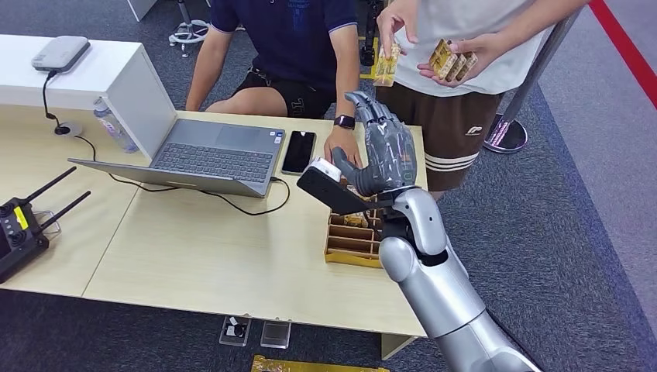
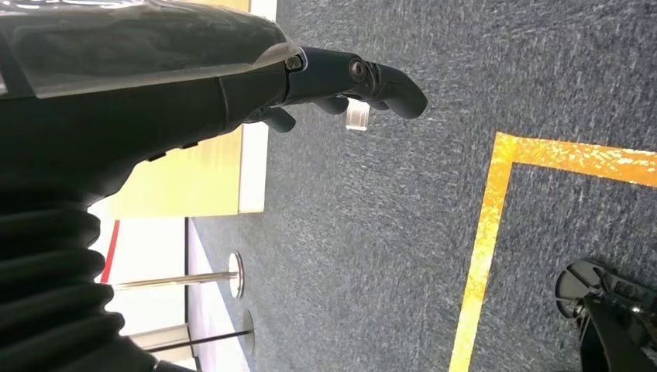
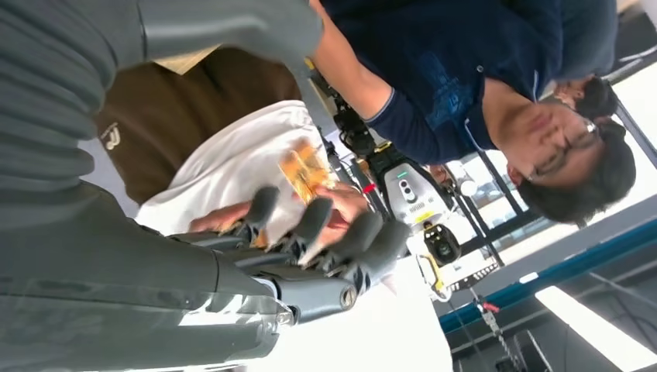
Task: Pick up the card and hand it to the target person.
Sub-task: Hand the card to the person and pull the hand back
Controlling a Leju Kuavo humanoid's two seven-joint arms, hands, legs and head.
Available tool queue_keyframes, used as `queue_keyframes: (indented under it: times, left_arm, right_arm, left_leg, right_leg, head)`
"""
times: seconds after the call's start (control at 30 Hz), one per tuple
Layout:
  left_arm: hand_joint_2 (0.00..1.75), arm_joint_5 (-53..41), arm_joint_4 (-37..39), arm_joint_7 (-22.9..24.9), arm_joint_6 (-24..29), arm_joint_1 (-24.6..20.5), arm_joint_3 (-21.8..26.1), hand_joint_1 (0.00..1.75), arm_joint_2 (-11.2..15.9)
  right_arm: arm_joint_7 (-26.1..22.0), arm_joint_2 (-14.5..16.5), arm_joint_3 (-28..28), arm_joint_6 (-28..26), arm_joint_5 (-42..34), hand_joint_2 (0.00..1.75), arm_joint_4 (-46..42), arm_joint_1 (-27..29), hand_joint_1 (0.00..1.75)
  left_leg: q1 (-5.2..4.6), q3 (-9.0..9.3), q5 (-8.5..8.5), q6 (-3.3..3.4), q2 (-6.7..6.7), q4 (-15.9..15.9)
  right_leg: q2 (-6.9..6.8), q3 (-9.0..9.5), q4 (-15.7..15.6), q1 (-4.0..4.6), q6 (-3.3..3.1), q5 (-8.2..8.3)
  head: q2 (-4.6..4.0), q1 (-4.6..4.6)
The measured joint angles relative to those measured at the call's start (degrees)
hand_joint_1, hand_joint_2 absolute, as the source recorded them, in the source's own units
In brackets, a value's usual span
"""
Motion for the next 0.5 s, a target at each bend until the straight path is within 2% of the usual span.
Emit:
queue_keyframes:
  times: [0.13,0.23,0.33,0.43,0.5]
  left_arm:
    - [0.0,0.6,-0.1,0.1,0.5,0.1,0.6,0.0,-0.4]
    - [0.0,1.0,-0.2,0.2,0.7,0.2,1.1,0.0,-0.6]
    - [0.0,1.3,-0.2,0.6,0.6,0.4,1.4,0.0,-0.6]
    - [0.0,1.2,-0.3,0.8,0.4,0.4,1.4,0.0,-0.7]
    - [0.0,1.0,-0.3,0.8,0.2,0.5,1.2,0.0,-0.7]
  right_arm:
    - [-2.2,-3.4,-7.4,-1.8,-3.4,1.75,-5.9,6.6,1.24]
    - [-3.9,-5.1,-13.9,-1.5,-8.4,1.75,-6.8,11.1,1.28]
    - [-4.8,-6.8,-22.2,-0.9,-14.0,1.75,-3.6,15.3,1.31]
    - [-8.6,-8.7,-30.0,-0.8,-18.1,1.75,2.8,17.8,1.23]
    - [-8.5,-9.5,-34.9,-1.2,-19.7,1.75,7.7,18.8,1.22]
  left_leg:
    - [0.01,0.01,0.02,0.02,-0.13,0.0]
    - [-0.01,0.01,-0.01,0.02,-0.14,0.0]
    - [0.0,0.05,0.03,0.03,-0.2,0.0]
    - [0.01,0.11,0.05,0.04,-0.31,-0.1]
    - [0.01,0.12,-0.02,0.04,-0.21,0.0]
  right_leg:
    - [-0.13,0.08,-0.1,0.01,0.01,0.01]
    - [-0.13,0.09,-0.1,-0.01,0.02,-0.03]
    - [-0.19,0.17,-0.2,0.0,0.02,0.01]
    - [-0.3,0.28,-0.3,0.01,0.02,0.02]
    - [-0.2,0.24,-0.2,0.0,0.03,-0.01]
  head:
    - [0.0,0.0]
    - [0.0,0.0]
    - [0.0,0.0]
    - [0.0,0.0]
    - [0.0,0.0]
